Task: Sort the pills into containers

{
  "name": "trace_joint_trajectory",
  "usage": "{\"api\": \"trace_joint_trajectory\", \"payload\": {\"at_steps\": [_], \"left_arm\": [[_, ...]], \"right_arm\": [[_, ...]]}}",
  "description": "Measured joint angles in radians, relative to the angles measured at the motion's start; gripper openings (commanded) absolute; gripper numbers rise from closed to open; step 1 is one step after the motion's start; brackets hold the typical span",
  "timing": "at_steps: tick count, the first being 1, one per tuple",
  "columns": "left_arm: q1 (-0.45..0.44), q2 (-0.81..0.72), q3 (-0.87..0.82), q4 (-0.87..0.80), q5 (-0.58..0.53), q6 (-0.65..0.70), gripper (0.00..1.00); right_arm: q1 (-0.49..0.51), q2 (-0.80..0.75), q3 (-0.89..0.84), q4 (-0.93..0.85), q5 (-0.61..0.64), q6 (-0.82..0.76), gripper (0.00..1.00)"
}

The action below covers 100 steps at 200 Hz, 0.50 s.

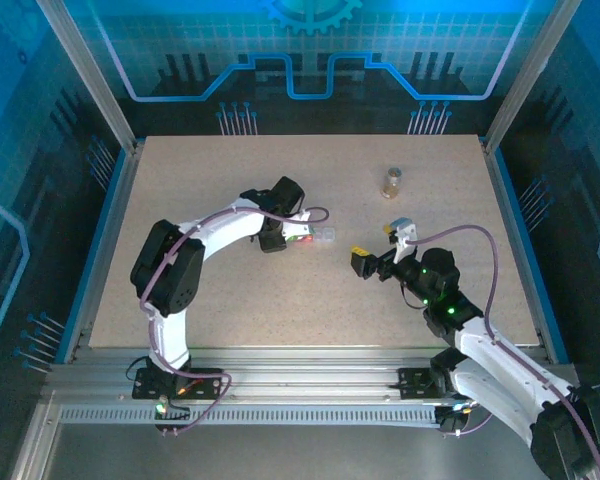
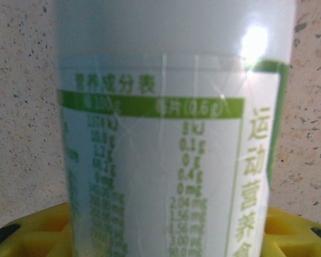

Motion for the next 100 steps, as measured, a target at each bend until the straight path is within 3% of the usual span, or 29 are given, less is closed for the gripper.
{"api": "trace_joint_trajectory", "payload": {"at_steps": [51,100], "left_arm": [[0.016,-0.096,-0.130,0.130,0.080,-0.082,0.00],[0.019,-0.251,-0.336,0.357,0.172,-0.196,0.00]], "right_arm": [[0.000,0.028,0.000,0.007,-0.002,0.000,1.00],[0.000,0.056,0.000,0.023,-0.024,0.000,1.00]]}}
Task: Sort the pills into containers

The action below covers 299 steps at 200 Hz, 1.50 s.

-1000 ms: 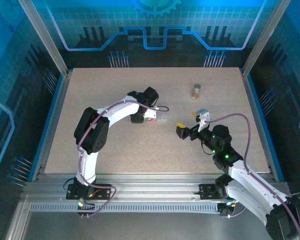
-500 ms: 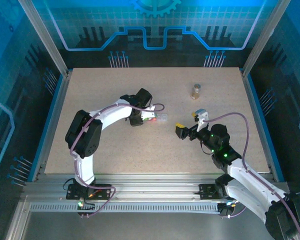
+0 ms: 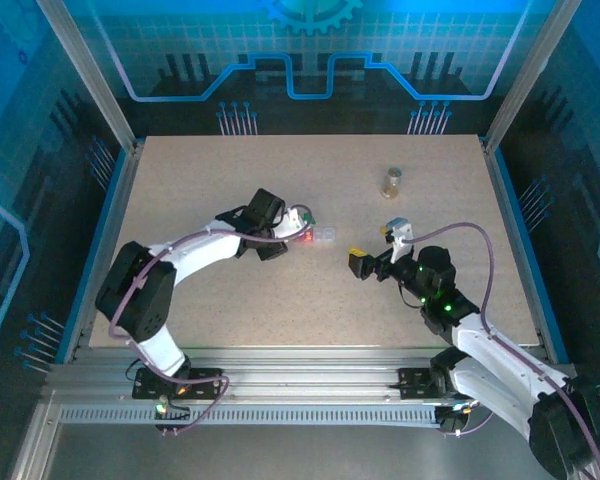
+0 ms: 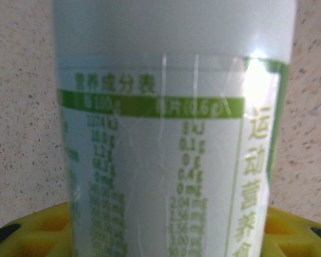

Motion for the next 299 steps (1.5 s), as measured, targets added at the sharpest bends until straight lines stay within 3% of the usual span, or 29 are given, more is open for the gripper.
{"api": "trace_joint_trajectory", "payload": {"at_steps": [38,79,110,146,203,255,299], "left_arm": [[0.000,-0.171,-0.229,0.292,0.107,-0.128,0.00],[0.000,-0.312,-0.501,0.767,0.271,-0.305,0.00],[0.002,-0.315,-0.623,1.184,0.441,-0.446,0.00],[0.002,-0.275,-0.629,1.483,0.610,-0.560,0.00],[-0.040,-0.271,-0.629,1.535,0.763,-0.583,0.00],[-0.095,-0.277,-0.643,1.503,0.812,-0.565,0.00],[-0.108,-0.301,-0.651,1.489,0.832,-0.557,0.00]], "right_arm": [[0.000,0.087,0.000,0.052,-0.045,-0.001,1.00],[-0.001,0.090,0.054,0.000,-0.115,0.013,0.96],[-0.004,0.016,0.173,-0.078,-0.198,0.024,0.86],[-0.004,-0.013,0.364,-0.239,-0.364,-0.035,0.79],[0.050,0.083,0.668,-0.578,-0.552,-0.214,0.77],[0.171,0.226,0.795,-0.840,-0.552,-0.437,0.78],[0.224,0.301,0.819,-0.948,-0.527,-0.554,0.78]]}}
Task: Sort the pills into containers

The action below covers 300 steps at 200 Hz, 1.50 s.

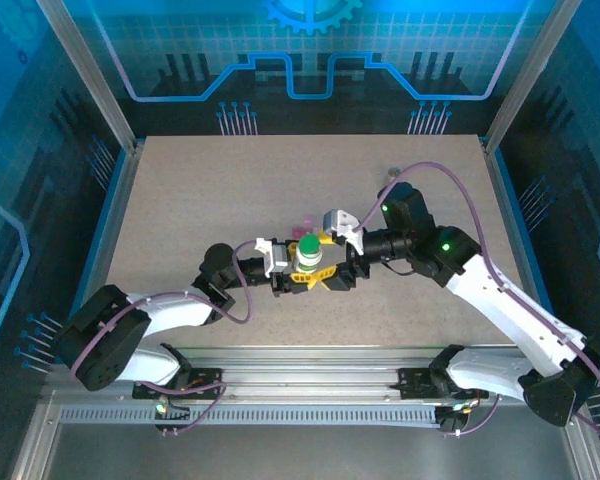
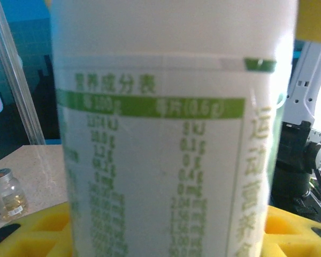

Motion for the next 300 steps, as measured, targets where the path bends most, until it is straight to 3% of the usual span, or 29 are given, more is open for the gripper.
{"api": "trace_joint_trajectory", "payload": {"at_steps": [34,140,162,197,224,226,229,231,300], "left_arm": [[-0.008,-0.004,0.000,-0.039,0.013,0.027,0.00],[-0.020,-0.044,0.000,-0.160,0.036,0.075,0.02],[-0.021,-0.044,0.000,-0.158,0.029,0.075,0.14],[-0.021,-0.048,0.001,-0.149,0.018,0.071,0.42],[-0.027,-0.054,0.008,-0.148,0.000,0.064,0.71],[-0.027,-0.054,0.010,-0.149,-0.004,0.065,0.76],[-0.027,-0.054,0.011,-0.147,-0.008,0.068,0.95],[-0.027,-0.054,0.013,-0.147,-0.012,0.060,0.98],[-0.027,-0.054,0.037,-0.134,-0.107,0.050,0.99]], "right_arm": [[0.032,0.048,0.018,-0.024,0.025,-0.047,0.75],[0.056,0.109,0.048,-0.039,0.016,-0.114,0.32],[0.056,0.109,0.048,-0.037,0.019,-0.113,0.29],[0.061,0.092,0.041,-0.019,0.035,-0.097,0.26],[0.063,0.057,0.013,0.008,0.050,-0.079,0.22],[0.063,0.053,0.011,0.009,0.052,-0.077,0.21],[0.063,0.048,0.006,0.011,0.056,-0.074,0.21],[0.063,0.045,0.004,0.013,0.058,-0.072,0.21],[0.054,0.025,-0.034,0.049,0.190,0.001,0.19]]}}
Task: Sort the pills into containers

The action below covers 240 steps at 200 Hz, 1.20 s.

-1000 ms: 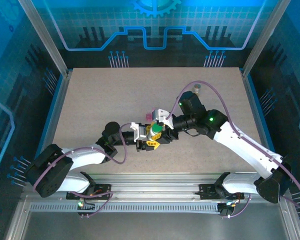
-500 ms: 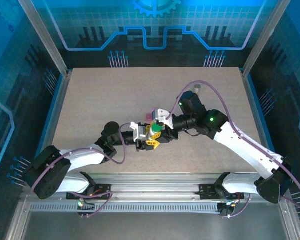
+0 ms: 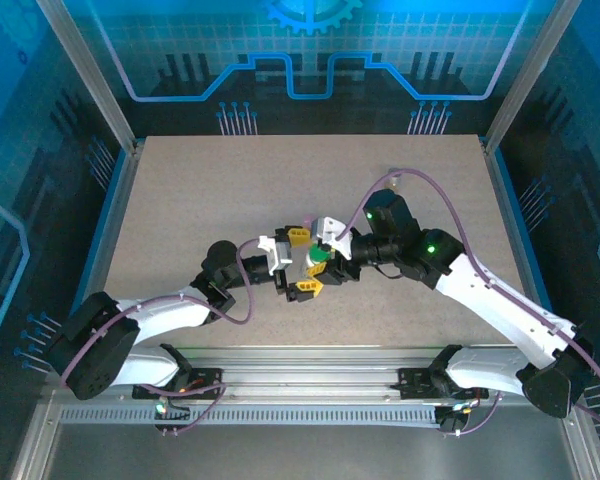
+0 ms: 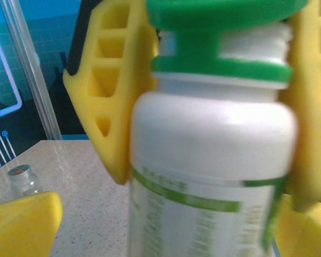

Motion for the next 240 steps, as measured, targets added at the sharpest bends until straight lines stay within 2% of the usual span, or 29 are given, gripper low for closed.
{"api": "trace_joint_trajectory", "payload": {"at_steps": [29,69,94,116,149,202,214,240], "left_arm": [[0.000,-0.006,-0.001,-0.011,-0.103,0.000,0.99],[0.000,-0.085,-0.006,-0.142,-0.464,-0.104,0.99],[0.000,-0.154,0.010,-0.279,-0.666,-0.194,0.99],[0.000,-0.204,0.022,-0.355,-0.785,-0.247,0.99],[0.000,-0.232,0.022,-0.426,-0.858,-0.291,0.99],[0.000,-0.229,0.027,-0.487,-0.866,-0.325,0.99],[0.000,-0.223,0.034,-0.489,-0.865,-0.328,0.99],[0.000,-0.204,0.039,-0.487,-0.859,-0.344,0.99]], "right_arm": [[-0.065,-0.013,-0.042,0.074,0.181,0.097,0.23],[-0.204,0.020,-0.169,0.234,0.514,0.355,0.24],[-0.255,0.113,-0.206,0.315,0.647,0.496,0.24],[-0.262,0.201,-0.220,0.378,0.721,0.587,0.24],[-0.262,0.329,-0.221,0.477,0.789,0.672,0.27],[-0.262,0.507,-0.220,0.590,0.842,0.722,0.29],[-0.262,0.531,-0.219,0.618,0.847,0.725,0.35],[-0.262,0.557,-0.191,0.636,0.854,0.732,0.61]]}}
